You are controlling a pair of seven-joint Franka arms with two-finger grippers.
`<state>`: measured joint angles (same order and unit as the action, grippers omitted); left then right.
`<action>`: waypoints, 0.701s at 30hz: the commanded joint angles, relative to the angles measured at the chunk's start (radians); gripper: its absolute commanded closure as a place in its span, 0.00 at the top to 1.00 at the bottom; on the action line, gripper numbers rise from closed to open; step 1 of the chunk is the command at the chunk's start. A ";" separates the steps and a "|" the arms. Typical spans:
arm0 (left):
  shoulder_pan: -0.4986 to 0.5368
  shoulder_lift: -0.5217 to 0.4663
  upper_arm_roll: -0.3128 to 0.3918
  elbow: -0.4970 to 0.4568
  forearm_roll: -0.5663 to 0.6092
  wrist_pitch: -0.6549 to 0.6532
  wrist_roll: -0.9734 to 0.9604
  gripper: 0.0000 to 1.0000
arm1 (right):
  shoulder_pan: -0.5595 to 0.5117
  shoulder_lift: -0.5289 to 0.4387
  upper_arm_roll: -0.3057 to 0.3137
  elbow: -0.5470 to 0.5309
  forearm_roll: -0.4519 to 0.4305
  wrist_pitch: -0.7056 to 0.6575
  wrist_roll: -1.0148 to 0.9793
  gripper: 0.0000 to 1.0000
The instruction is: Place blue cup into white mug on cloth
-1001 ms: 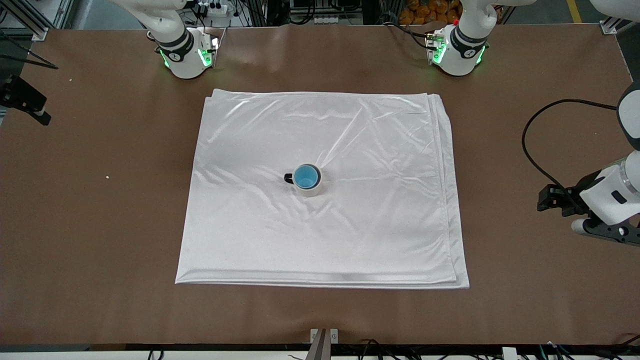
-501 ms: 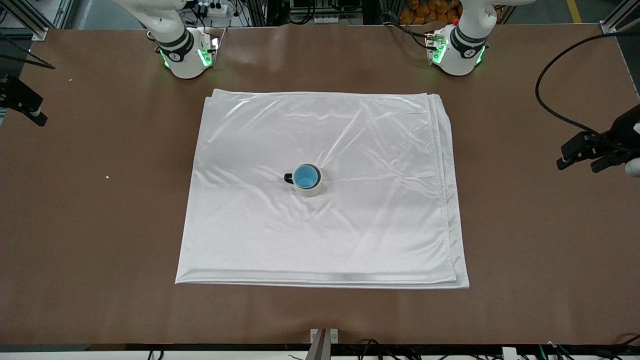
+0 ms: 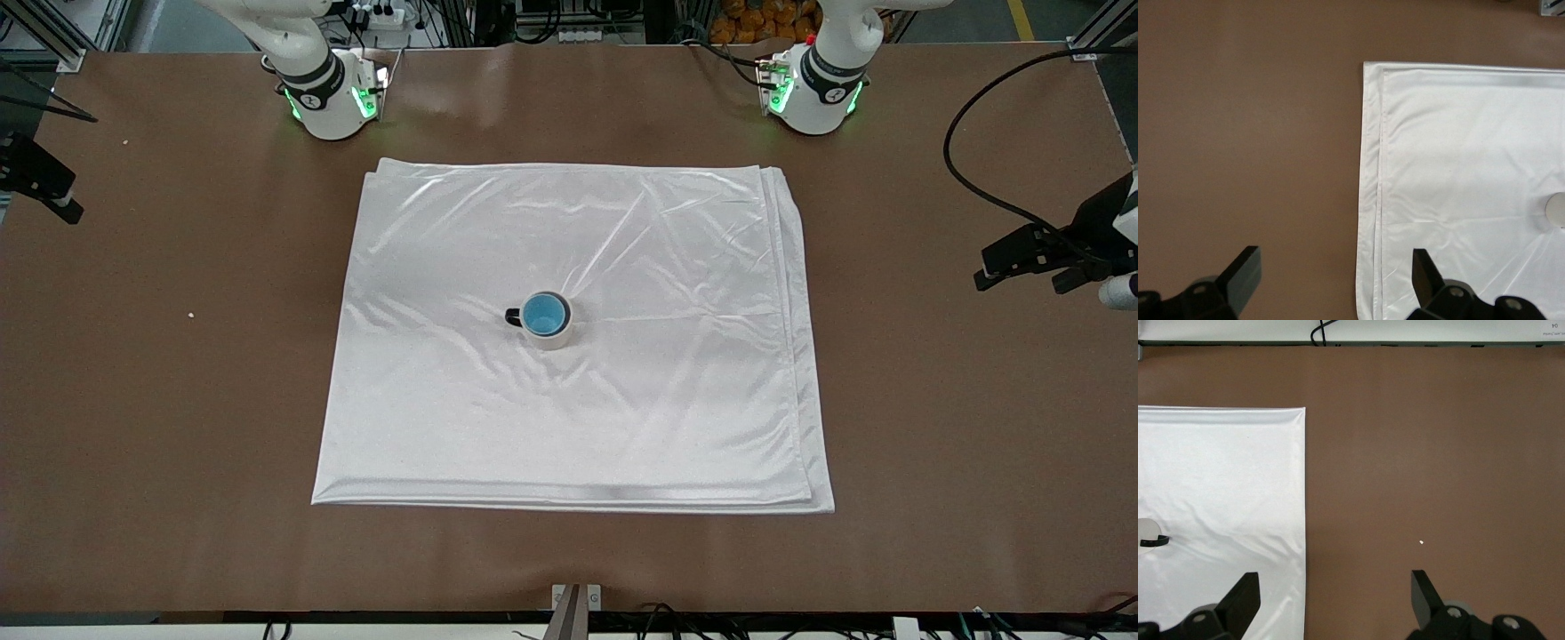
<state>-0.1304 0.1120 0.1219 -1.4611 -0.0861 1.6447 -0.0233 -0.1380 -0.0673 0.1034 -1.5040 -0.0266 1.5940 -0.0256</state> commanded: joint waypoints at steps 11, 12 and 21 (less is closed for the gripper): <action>-0.035 -0.087 -0.004 -0.047 0.046 -0.003 -0.095 1.00 | -0.009 0.007 0.002 0.021 0.007 -0.003 0.015 1.00; -0.035 -0.087 -0.004 -0.048 0.046 -0.003 -0.093 1.00 | -0.008 0.007 0.002 0.021 0.007 -0.003 0.015 1.00; -0.020 -0.087 0.005 -0.044 0.045 -0.003 -0.026 1.00 | -0.008 0.007 0.002 0.021 0.007 -0.003 0.015 1.00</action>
<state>-0.1580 0.0421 0.1211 -1.4963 -0.0650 1.6397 -0.0932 -0.1388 -0.0672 0.1025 -1.5038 -0.0266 1.5959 -0.0251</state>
